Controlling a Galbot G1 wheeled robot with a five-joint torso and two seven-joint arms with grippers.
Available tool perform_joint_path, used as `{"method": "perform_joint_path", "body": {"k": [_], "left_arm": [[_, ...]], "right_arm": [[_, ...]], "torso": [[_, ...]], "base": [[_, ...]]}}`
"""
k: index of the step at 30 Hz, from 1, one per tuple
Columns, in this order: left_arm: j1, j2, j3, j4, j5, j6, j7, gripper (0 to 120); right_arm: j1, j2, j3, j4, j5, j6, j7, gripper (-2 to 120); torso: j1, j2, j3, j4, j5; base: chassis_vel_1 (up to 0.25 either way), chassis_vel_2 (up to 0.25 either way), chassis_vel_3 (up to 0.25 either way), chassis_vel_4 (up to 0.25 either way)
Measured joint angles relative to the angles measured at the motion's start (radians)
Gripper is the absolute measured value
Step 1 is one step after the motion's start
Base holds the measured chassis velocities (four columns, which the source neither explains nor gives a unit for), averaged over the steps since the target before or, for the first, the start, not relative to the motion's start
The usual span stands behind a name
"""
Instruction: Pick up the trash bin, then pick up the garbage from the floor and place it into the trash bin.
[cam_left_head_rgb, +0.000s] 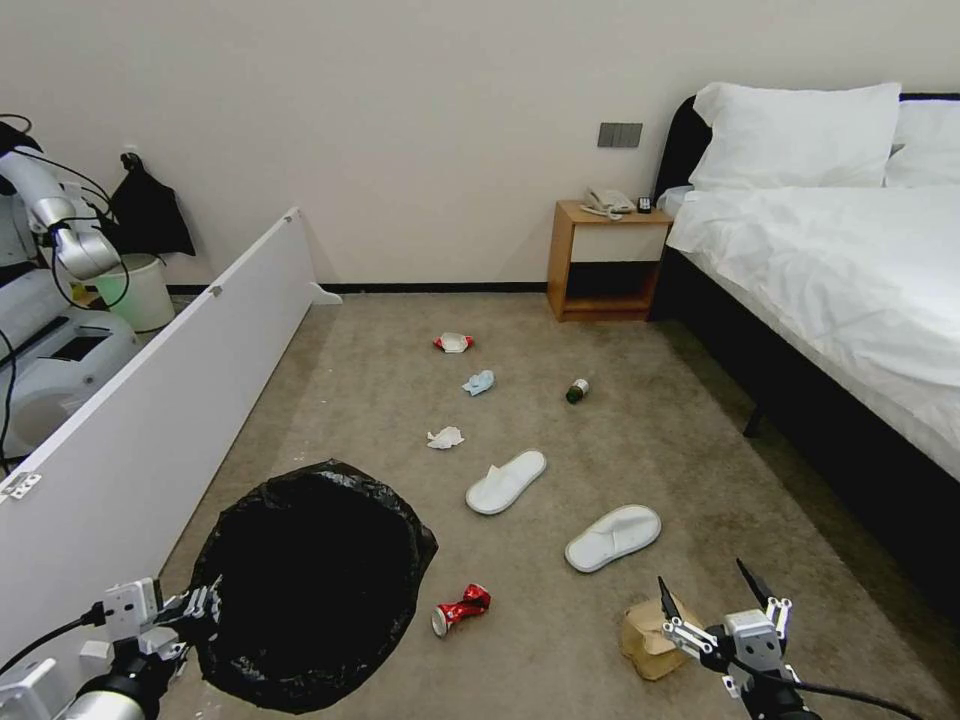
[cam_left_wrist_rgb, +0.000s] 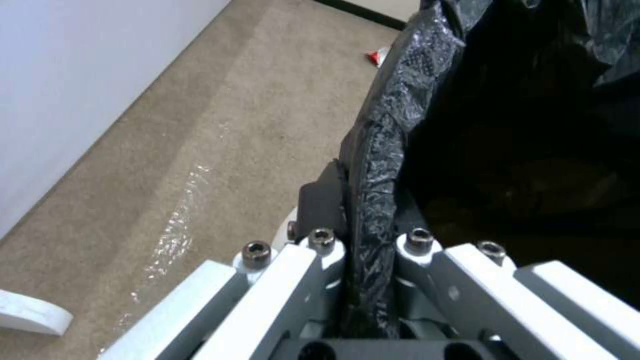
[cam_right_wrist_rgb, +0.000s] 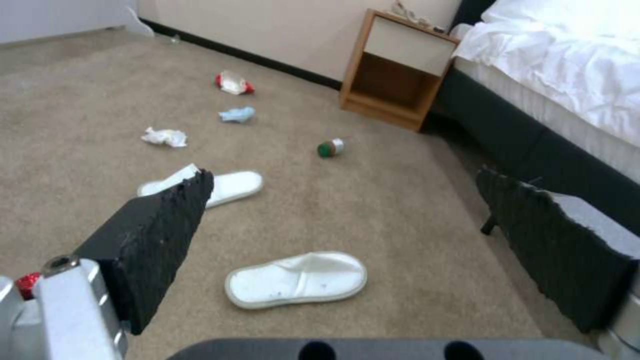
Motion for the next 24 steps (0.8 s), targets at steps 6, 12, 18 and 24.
{"method": "perform_joint_path", "body": {"k": [6, 12, 18, 24], "left_arm": [[0.004, -0.001, -0.002, -0.004, -0.002, -0.002, 0.001, 3], [0.011, -0.004, -0.002, -0.006, -0.003, -0.004, 0.002, 3], [0.013, -0.005, -0.001, -0.006, -0.004, -0.006, 0.002, 3], [0.014, -0.006, 0.0, -0.007, -0.005, -0.007, 0.003, 3]], "right_arm": [[0.001, 0.001, 0.002, -0.022, 0.012, 0.029, -0.004, 100], [-0.007, 0.006, 0.0, -0.037, 0.014, 0.037, 0.005, 100], [-0.012, 0.009, 0.002, -0.049, 0.017, 0.067, 0.005, 100], [-0.019, 0.018, 0.002, -0.058, 0.038, 0.092, -0.026, 100]], "torso": [[0.0, 0.0, 0.0, -0.0001, 0.0], [0.0, 0.0, 0.0, -0.0001, 0.0], [0.0, 0.0, 0.0, -0.0001, 0.0], [0.0, 0.0, 0.0, -0.0001, 0.0]], "base": [[0.0, 0.0, 0.0, 0.0], [0.0, 0.0, 0.0, 0.0], [0.0, 0.0, 0.0, 0.0], [0.0, 0.0, 0.0, 0.0]]}}
